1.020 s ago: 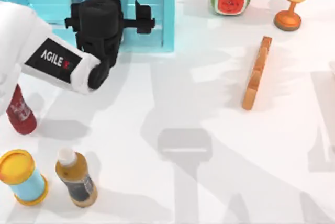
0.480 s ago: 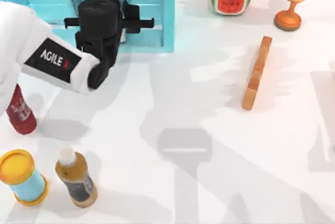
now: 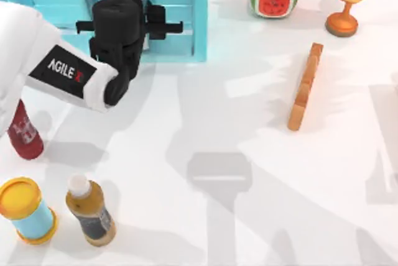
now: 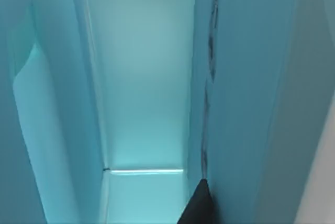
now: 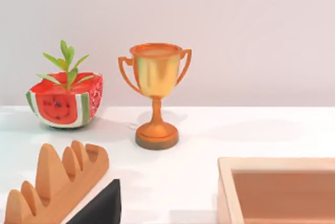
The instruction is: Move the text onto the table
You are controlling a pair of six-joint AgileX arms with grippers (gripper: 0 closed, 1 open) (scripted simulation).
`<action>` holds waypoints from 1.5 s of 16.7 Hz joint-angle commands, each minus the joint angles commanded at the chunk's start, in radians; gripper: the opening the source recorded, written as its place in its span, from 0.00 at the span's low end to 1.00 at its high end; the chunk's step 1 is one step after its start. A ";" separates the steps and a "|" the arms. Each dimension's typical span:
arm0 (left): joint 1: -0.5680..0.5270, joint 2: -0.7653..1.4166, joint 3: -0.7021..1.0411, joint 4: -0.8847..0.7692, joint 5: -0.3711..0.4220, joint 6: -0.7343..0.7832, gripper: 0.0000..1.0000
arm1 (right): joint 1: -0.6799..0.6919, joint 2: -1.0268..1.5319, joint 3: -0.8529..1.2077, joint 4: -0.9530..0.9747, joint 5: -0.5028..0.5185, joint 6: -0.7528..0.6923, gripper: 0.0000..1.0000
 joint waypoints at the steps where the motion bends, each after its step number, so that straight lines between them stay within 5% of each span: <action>1: 0.000 0.000 0.000 0.000 0.000 0.000 0.00 | 0.000 0.000 0.000 0.000 0.000 0.000 1.00; 8: -0.061 -0.167 -0.082 -0.132 -0.032 -0.014 0.00 | 0.000 0.000 0.000 0.000 0.000 0.000 1.00; 18: -0.226 -0.934 -0.338 -0.576 -0.221 -0.054 0.00 | 0.000 0.000 0.000 0.000 0.000 0.000 1.00; 25: -0.254 -1.031 -0.389 -0.662 -0.259 -0.058 0.00 | 0.000 0.000 0.000 0.000 0.000 0.000 1.00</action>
